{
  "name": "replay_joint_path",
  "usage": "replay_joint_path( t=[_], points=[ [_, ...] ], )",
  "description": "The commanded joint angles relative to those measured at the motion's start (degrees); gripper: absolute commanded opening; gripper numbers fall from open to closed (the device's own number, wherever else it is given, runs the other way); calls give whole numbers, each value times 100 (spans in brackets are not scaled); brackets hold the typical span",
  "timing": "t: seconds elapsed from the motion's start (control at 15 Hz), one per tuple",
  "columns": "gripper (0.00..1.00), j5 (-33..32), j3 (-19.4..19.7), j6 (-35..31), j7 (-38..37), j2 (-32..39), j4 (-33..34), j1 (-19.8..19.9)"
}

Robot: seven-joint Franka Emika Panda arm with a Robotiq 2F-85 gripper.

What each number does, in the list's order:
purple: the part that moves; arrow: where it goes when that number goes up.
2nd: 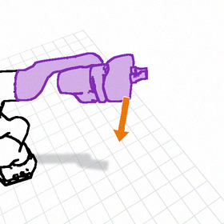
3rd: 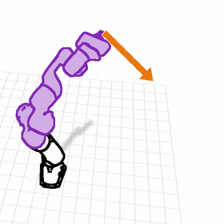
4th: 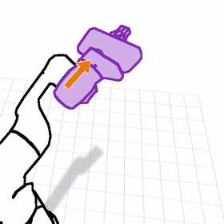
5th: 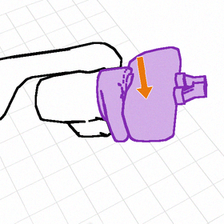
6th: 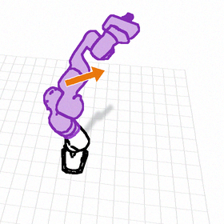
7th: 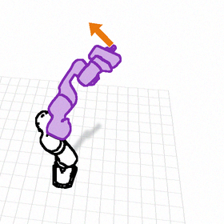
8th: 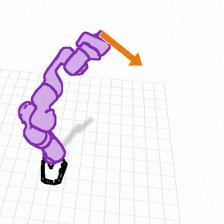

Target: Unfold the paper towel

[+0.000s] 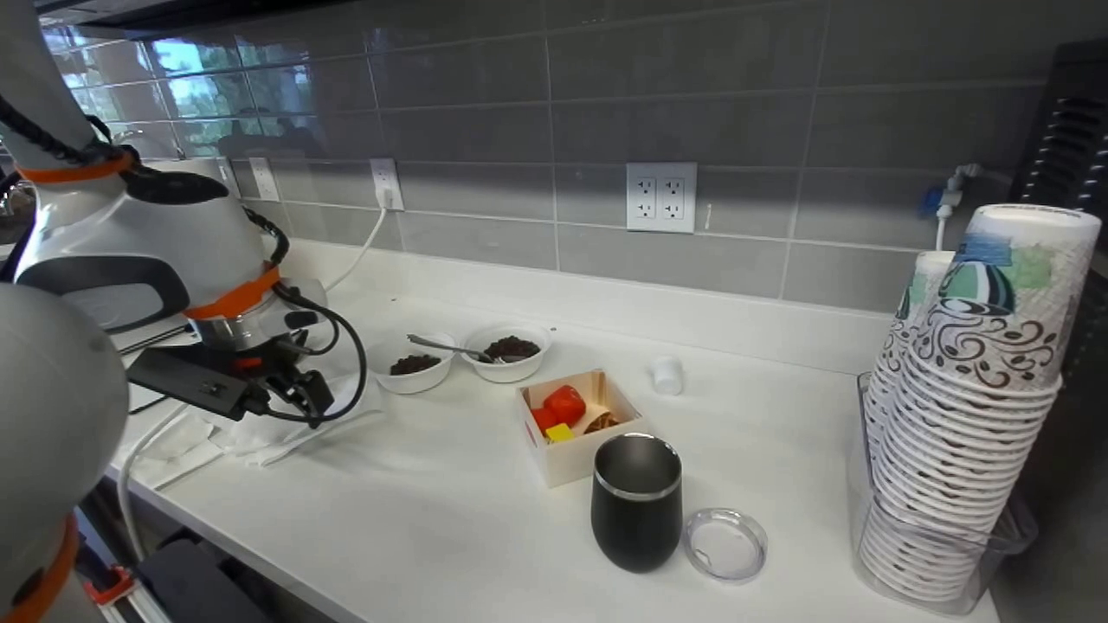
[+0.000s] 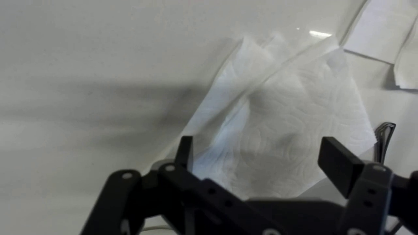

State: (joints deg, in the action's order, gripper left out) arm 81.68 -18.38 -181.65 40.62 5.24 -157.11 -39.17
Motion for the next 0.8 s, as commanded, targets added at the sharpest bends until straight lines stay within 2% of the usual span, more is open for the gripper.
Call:
replay_joint_path(
  t=[0.0,0.13,0.27,0.4,0.47,0.53,0.73],
  points=[
    [77,123,11,106,169,-35,-1,-23],
    [65,109,19,119,164,-16,-1,-20],
    [48,88,27,142,156,19,-1,-15],
    [37,66,32,176,135,45,-3,-14],
    [40,50,35,190,126,59,-4,-14],
    [39,31,39,192,112,81,-6,-17],
    [43,2,46,178,83,153,-14,-20]
  ],
)
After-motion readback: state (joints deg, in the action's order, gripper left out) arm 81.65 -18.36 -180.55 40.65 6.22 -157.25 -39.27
